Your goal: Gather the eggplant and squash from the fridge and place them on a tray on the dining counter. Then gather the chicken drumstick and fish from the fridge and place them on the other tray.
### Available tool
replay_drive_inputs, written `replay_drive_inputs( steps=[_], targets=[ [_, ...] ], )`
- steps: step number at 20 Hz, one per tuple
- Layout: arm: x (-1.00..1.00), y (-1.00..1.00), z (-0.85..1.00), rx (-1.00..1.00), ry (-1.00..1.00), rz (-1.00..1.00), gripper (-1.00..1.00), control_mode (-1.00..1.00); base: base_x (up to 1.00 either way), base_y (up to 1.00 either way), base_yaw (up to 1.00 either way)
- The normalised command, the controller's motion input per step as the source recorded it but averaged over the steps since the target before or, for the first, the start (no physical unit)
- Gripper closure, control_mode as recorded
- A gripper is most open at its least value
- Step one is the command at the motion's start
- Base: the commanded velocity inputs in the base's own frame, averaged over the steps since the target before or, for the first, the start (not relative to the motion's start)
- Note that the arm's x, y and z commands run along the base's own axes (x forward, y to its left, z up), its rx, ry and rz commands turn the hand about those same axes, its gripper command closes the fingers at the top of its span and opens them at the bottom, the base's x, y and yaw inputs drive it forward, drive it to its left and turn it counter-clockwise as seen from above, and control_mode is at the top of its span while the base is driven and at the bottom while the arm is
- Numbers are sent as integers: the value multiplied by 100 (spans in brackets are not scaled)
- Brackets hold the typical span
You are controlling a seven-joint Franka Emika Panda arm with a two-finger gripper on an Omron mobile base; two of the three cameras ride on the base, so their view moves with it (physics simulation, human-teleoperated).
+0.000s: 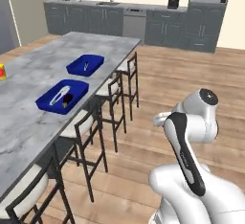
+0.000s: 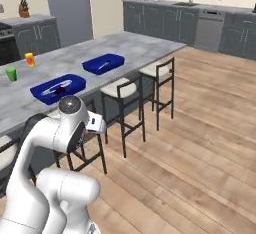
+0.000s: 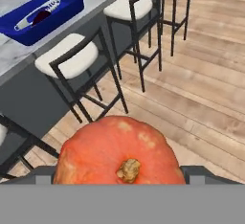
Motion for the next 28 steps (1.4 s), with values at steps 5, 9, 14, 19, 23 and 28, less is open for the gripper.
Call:
replay_drive_inputs(
  steps=[5,9,14,19,23,28],
  targets=[
    [0,0,0,0,0,0,100,100,100,-35,59],
    [0,0,0,0,0,0,100,100,100,-23,69],
    [0,0,0,0,0,0,100,100,100,-32,64],
    [0,0,0,0,0,0,100,100,73,-49,59],
    [0,0,0,0,0,0,100,100,49,-38,51],
    [0,0,0,0,0,0,100,100,93,-42,36]
  ],
)
